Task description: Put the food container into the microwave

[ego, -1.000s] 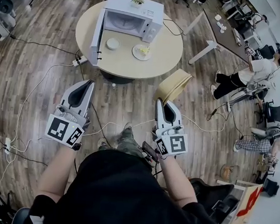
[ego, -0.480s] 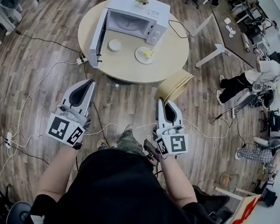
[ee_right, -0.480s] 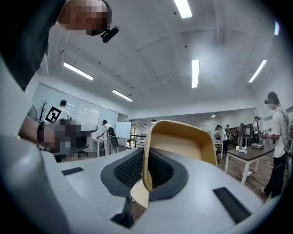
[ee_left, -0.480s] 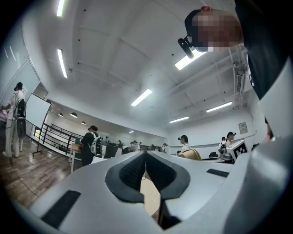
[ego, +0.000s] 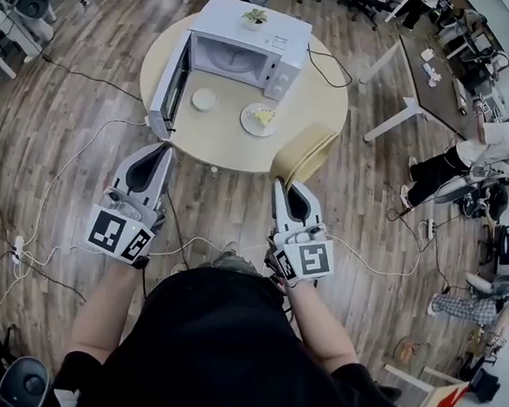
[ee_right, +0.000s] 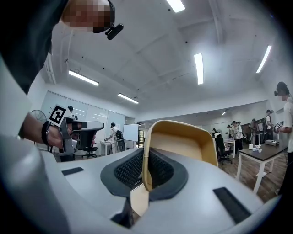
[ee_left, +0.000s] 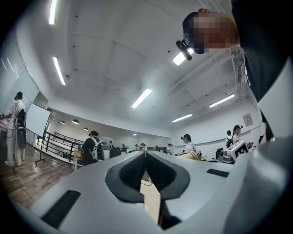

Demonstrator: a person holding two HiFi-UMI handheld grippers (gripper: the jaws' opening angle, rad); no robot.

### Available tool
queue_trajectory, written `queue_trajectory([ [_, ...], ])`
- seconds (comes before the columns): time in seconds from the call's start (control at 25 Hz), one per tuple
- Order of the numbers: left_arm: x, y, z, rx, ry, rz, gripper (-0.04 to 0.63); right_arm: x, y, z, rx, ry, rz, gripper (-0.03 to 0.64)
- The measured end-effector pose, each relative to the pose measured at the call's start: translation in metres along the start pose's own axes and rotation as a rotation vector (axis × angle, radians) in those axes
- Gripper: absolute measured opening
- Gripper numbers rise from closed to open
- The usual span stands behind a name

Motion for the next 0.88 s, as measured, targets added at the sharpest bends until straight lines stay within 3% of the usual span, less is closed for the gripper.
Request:
queue_trajectory([
  [0.4, 0.048, -0.012, 0.031, -0.009, 0.077, -0.017, 0.023, 0.019, -0.011, 0.057, -0.001, 0.123, 0.003, 0.041],
  [0.88, 0.080, -0.025, 0.051, 0.012, 0.110, -0.081, 0.023, 0.023, -0.027, 0.095, 0.035, 0.148, 0.020, 0.041],
])
Point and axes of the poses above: the fingertips, and each gripper's own axes: x forward along the fingers, z to its right, y out of its top, the point moved 7 cm from there along -x, backward along the fingers, and after that the axes turned 10 degrees about -z, right-handed, at the moved point
